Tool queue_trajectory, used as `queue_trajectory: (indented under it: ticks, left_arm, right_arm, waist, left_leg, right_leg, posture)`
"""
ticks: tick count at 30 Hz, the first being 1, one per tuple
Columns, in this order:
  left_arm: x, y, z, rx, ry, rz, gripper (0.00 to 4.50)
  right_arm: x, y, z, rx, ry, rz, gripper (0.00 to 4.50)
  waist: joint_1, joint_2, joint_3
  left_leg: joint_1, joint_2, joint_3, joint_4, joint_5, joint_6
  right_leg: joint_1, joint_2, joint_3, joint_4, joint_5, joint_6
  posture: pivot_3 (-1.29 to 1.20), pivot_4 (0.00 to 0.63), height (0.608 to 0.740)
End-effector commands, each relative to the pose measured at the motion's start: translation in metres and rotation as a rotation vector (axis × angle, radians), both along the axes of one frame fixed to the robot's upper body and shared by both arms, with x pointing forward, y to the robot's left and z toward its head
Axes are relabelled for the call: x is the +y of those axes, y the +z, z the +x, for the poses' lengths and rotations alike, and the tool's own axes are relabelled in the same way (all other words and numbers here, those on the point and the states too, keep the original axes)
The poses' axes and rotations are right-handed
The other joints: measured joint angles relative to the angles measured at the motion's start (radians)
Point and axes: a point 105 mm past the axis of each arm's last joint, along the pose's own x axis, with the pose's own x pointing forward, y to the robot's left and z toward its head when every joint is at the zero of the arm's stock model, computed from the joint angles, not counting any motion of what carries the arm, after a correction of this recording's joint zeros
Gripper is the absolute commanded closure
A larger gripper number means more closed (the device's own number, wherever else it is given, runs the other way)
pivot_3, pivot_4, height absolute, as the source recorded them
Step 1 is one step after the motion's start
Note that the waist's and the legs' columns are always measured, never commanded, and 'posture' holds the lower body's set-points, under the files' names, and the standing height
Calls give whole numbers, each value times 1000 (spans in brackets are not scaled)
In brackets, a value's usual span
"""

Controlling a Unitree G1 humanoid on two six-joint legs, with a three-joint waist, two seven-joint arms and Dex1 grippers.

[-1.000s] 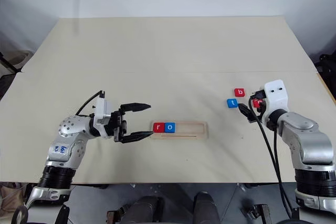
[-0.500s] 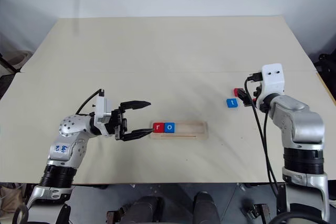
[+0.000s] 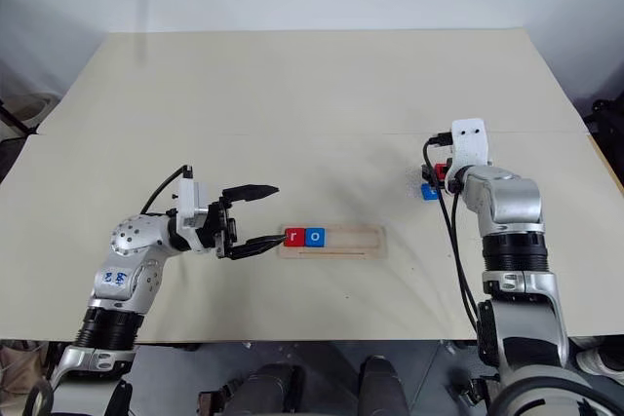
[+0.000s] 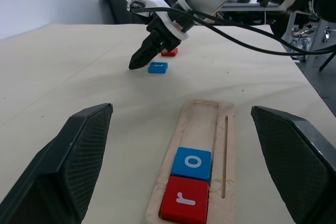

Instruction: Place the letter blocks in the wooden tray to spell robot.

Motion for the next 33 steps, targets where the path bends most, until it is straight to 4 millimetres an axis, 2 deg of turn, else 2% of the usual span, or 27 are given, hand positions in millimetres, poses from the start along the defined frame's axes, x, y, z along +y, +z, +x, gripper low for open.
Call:
queue_trajectory:
  ticks: [1, 4, 9, 13, 17, 20, 22, 28, 33]
  left_arm:
    - [1, 7, -3, -47, 4, 7, 0]
    - [1, 7, -2, -48, 5, 8, 0]
    - [0, 8, -1, -52, 4, 6, 0]
    - [-2, 7, -2, -44, -6, 7, 0]
    - [-4, 3, -2, -30, -19, 10, 0]
    - [-5, 1, -1, -20, -30, 13, 0]
    - [-6, 0, -1, -16, -35, 14, 0]
    - [-9, -1, 0, -6, -68, 22, 0]
    - [-8, 0, -1, 1, -84, 32, 0]
  right_arm:
    - [-2, 2, 0, 15, -20, 0, 2040]
    - [0, 1, 0, 30, -17, 14, 3014]
    - [-1, 8, -1, 34, -22, 9, 3023]
    - [-1, 27, -7, -6, -1, 24, 3023]
    - [0, 39, -26, -12, 8, 44, 3023]
    - [8, 41, -47, -13, 28, 57, 3023]
    - [15, 37, -59, -2, 37, 61, 3023]
    - [27, -5, -103, 87, 5, 110, 3023]
    - [41, -29, -124, 106, -20, 154, 3023]
  waist:
    - [0, 0, 0]
    - [1, 0, 0]
    - [0, 0, 0]
    - [-1, 0, 0]
    - [1, 0, 0]
    - [6, 0, 0]
    - [7, 0, 0]
    - [7, 0, 0]
    - [6, 0, 0]
  left_leg:
    - [0, 0, 0, 0, 0, 0]
    - [0, 0, 0, 0, 0, 0]
    - [0, 0, 0, 0, 0, 0]
    - [0, 0, 0, 0, 0, 0]
    - [-2, 0, 0, 0, 0, 0]
    - [-2, 0, -1, 0, 0, 0]
    - [-2, 0, -1, 0, 0, 0]
    - [-2, 0, -1, -1, 0, 0]
    - [-2, 0, -1, -1, 0, 0]
  right_leg:
    - [0, 0, 0, 0, 0, 0]
    - [0, 0, 0, 0, 0, 0]
    - [0, 0, 0, 0, 0, 0]
    - [0, 0, 0, 0, 0, 0]
    - [-2, 0, 0, 0, 0, 0]
    - [-1, 0, 0, 0, 0, 0]
    - [-2, 0, 0, 0, 0, 0]
    - [-2, 0, 1, 0, 0, 0]
    - [-2, 0, 1, 1, 0, 0]
  posture:
    - [0, 150, 740]
    - [0, 150, 740]
    - [0, 150, 740]
    - [0, 150, 740]
    - [0, 150, 740]
    - [0, 150, 740]
    - [0, 150, 740]
    - [0, 150, 740]
    - [0, 150, 740]
